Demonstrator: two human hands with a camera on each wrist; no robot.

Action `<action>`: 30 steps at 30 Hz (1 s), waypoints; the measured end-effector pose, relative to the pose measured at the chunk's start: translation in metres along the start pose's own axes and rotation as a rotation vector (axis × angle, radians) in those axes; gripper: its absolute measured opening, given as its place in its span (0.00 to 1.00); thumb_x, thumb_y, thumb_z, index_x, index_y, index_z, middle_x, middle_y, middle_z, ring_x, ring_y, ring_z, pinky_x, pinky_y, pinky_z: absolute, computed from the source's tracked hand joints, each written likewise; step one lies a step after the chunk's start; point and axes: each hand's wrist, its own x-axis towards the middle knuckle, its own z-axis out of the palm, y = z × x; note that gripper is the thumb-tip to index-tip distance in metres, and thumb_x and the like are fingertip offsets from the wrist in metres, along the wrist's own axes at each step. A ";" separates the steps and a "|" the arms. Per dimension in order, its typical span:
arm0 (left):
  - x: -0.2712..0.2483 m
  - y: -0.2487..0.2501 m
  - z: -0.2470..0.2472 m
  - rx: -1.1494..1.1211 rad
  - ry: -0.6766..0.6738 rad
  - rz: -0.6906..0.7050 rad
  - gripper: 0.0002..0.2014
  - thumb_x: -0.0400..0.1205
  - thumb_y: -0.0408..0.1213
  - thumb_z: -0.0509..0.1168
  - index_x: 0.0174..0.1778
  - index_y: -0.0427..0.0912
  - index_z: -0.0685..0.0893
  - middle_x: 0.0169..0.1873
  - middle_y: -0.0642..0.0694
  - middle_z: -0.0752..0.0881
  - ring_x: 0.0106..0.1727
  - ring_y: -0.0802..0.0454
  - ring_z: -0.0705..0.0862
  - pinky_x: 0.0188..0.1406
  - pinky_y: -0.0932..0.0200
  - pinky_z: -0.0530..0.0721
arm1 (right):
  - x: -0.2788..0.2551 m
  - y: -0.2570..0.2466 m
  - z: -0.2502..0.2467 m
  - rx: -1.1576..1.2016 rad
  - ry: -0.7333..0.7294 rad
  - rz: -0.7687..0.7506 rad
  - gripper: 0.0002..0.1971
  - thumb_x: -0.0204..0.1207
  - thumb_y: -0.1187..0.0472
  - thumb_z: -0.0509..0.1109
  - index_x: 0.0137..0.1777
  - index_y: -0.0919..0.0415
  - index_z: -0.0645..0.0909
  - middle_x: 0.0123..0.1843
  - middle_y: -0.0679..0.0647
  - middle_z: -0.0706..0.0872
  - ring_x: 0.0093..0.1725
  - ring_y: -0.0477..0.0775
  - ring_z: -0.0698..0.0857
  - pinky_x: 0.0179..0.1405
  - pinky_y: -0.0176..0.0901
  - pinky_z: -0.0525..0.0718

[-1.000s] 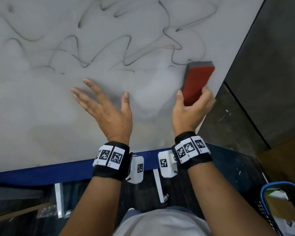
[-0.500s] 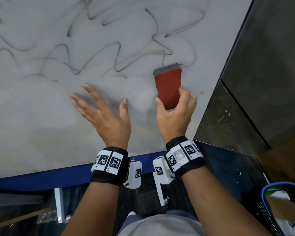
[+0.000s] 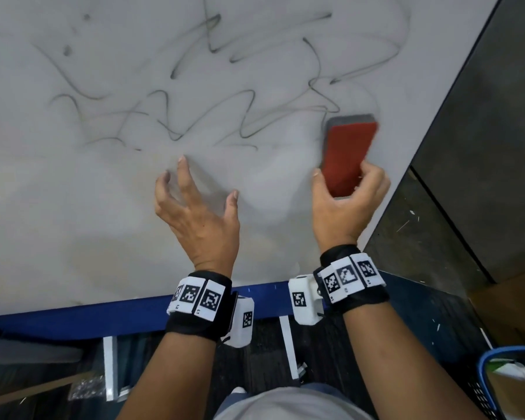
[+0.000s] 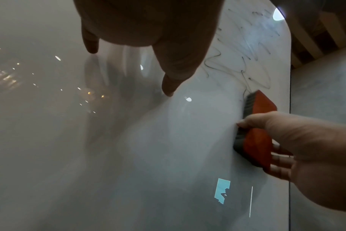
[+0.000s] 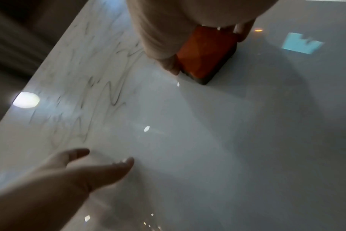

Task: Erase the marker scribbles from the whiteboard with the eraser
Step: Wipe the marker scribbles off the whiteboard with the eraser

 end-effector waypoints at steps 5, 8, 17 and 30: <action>0.005 -0.004 -0.019 -0.053 -0.034 0.055 0.34 0.79 0.49 0.71 0.81 0.48 0.68 0.74 0.38 0.67 0.71 0.43 0.69 0.65 0.38 0.80 | -0.028 -0.024 0.024 0.049 -0.009 0.051 0.29 0.63 0.53 0.83 0.60 0.60 0.74 0.58 0.60 0.76 0.54 0.65 0.80 0.47 0.61 0.85; 0.010 -0.002 -0.032 -0.101 -0.078 0.137 0.29 0.82 0.48 0.70 0.79 0.44 0.73 0.68 0.42 0.74 0.65 0.50 0.76 0.58 0.47 0.85 | -0.053 -0.041 0.040 0.000 -0.159 -0.071 0.29 0.64 0.52 0.84 0.59 0.62 0.76 0.58 0.60 0.77 0.58 0.63 0.79 0.53 0.61 0.84; 0.014 0.030 -0.047 -0.191 -0.264 0.318 0.28 0.84 0.46 0.66 0.79 0.38 0.73 0.63 0.46 0.81 0.61 0.51 0.80 0.54 0.53 0.85 | -0.063 -0.063 0.043 0.029 -0.242 -0.059 0.13 0.77 0.69 0.71 0.60 0.72 0.79 0.55 0.56 0.78 0.48 0.50 0.84 0.46 0.48 0.88; 0.048 -0.009 -0.046 0.185 0.052 0.483 0.35 0.77 0.35 0.72 0.81 0.41 0.71 0.70 0.43 0.77 0.65 0.44 0.72 0.63 0.44 0.72 | -0.054 -0.084 0.049 0.010 -0.478 -0.365 0.19 0.72 0.78 0.66 0.53 0.59 0.92 0.50 0.52 0.87 0.54 0.56 0.81 0.58 0.28 0.74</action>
